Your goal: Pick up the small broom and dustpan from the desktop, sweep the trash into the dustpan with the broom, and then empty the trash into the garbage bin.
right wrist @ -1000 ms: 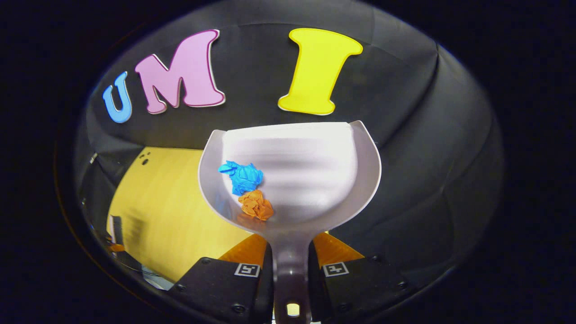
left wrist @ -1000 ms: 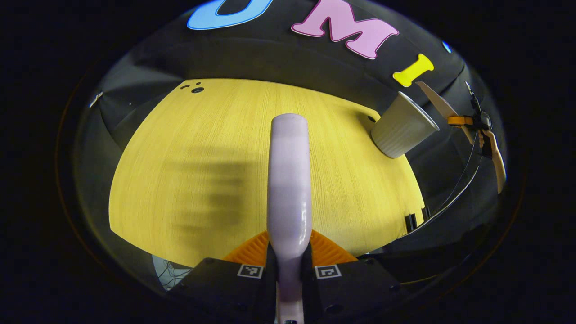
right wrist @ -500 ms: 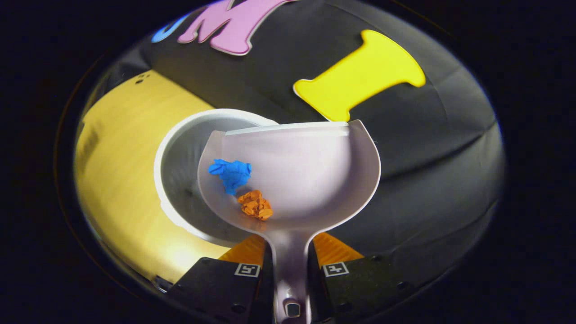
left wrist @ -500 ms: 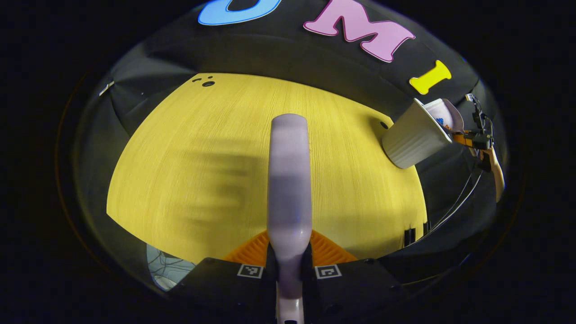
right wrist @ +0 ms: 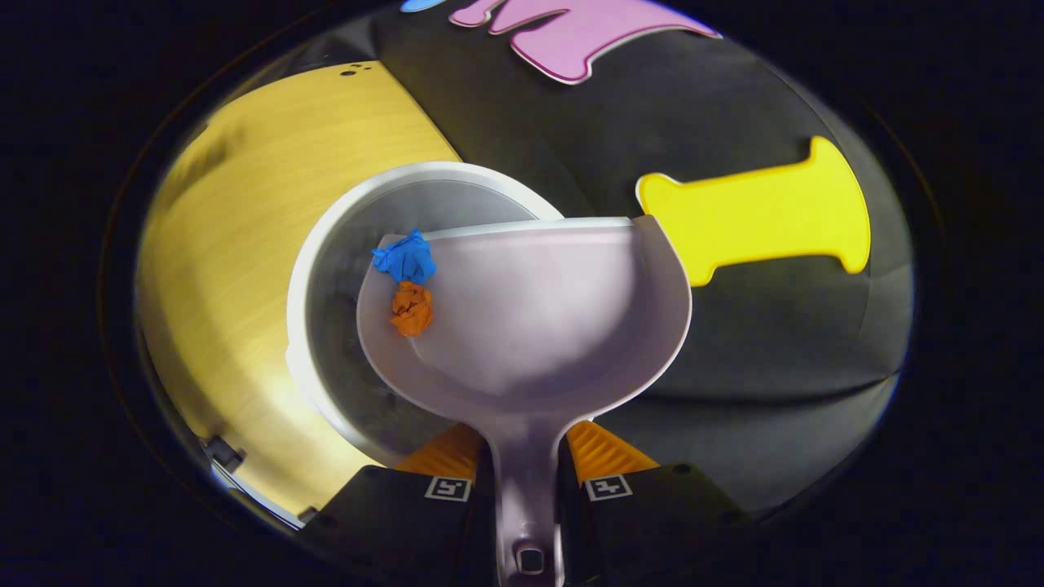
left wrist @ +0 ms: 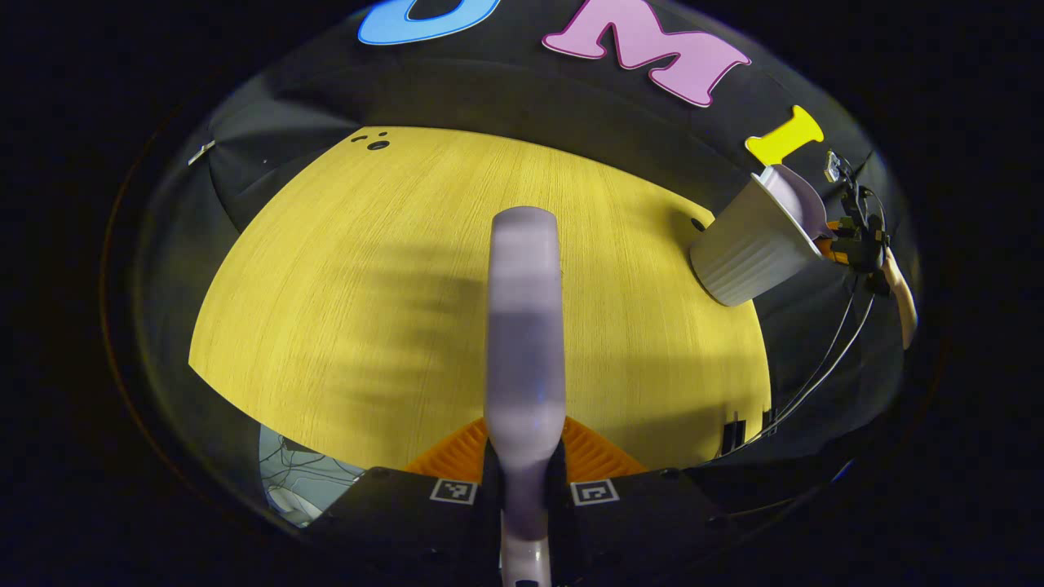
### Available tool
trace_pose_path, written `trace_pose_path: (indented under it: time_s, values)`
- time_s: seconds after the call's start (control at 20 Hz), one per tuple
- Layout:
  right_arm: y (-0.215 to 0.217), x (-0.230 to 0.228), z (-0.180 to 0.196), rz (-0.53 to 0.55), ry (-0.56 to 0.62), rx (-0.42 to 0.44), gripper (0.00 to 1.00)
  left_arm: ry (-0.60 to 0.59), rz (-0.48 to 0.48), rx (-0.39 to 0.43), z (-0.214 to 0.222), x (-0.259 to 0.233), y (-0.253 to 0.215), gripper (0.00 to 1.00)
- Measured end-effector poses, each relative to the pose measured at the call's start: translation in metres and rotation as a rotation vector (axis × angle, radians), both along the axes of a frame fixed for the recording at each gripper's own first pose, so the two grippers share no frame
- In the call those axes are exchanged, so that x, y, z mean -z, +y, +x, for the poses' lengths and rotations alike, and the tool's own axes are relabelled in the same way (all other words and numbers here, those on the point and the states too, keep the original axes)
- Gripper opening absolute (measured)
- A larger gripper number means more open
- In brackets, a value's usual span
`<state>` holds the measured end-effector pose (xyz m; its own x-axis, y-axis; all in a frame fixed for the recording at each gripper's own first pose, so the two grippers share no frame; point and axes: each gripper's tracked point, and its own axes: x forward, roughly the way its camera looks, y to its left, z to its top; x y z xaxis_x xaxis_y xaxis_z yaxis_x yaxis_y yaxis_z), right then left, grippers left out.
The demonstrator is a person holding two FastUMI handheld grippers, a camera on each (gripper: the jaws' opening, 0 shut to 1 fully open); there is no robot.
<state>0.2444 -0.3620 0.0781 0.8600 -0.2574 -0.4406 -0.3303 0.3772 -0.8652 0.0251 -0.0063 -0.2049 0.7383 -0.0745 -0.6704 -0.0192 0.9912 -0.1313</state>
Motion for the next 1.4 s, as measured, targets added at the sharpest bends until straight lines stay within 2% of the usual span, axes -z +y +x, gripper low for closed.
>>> trace_pose_path:
  time_s: [0.35,0.55,0.6,0.65,0.7,0.75,0.8,0.95,1.0,1.05,1.25,1.4]
  values:
    - [-0.009,-0.017,0.002,-0.395,-0.030,-0.105,0.35,-0.009,-0.010,-0.012,-0.003,-0.003,-0.009,0.28]
    - [-0.010,-0.022,0.001,-0.504,-0.036,-0.141,0.35,-0.019,0.006,0.015,-0.002,-0.007,-0.011,0.28]
    - [-0.008,-0.024,0.000,-0.529,-0.041,-0.150,0.40,-0.023,0.006,0.023,-0.001,-0.009,-0.011,0.27]
    - [-0.005,-0.026,-0.002,-0.553,-0.048,-0.157,0.35,-0.029,0.006,0.032,0.000,-0.011,-0.011,0.27]
    - [-0.005,-0.029,-0.003,-0.563,-0.055,-0.155,0.35,-0.035,0.006,0.039,0.001,-0.012,-0.011,0.29]
    - [-0.005,-0.032,-0.005,-0.557,-0.066,-0.137,0.40,-0.039,0.006,0.044,0.001,-0.013,-0.009,0.29]
    - [-0.007,-0.036,-0.007,-0.541,-0.076,-0.113,0.35,-0.046,0.004,0.047,0.002,-0.015,-0.006,0.28]
    - [-0.013,-0.048,-0.019,-0.461,-0.084,-0.026,0.35,-0.077,0.005,0.059,0.003,-0.022,0.004,0.27]
    - [-0.015,-0.052,-0.026,-0.423,-0.086,0.009,0.31,-0.091,0.012,0.061,0.003,-0.025,0.010,0.29]
    - [-0.015,-0.056,-0.034,-0.382,-0.091,0.043,0.35,-0.105,0.019,0.066,0.003,-0.027,0.018,0.28]
    - [-0.006,-0.082,-0.061,-0.199,-0.191,0.179,0.35,-0.159,0.067,0.108,-0.001,-0.043,0.052,0.27]
    - [0.013,-0.103,-0.082,-0.014,-0.278,0.269,0.36,-0.195,0.042,0.123,0.001,-0.054,0.078,0.27]
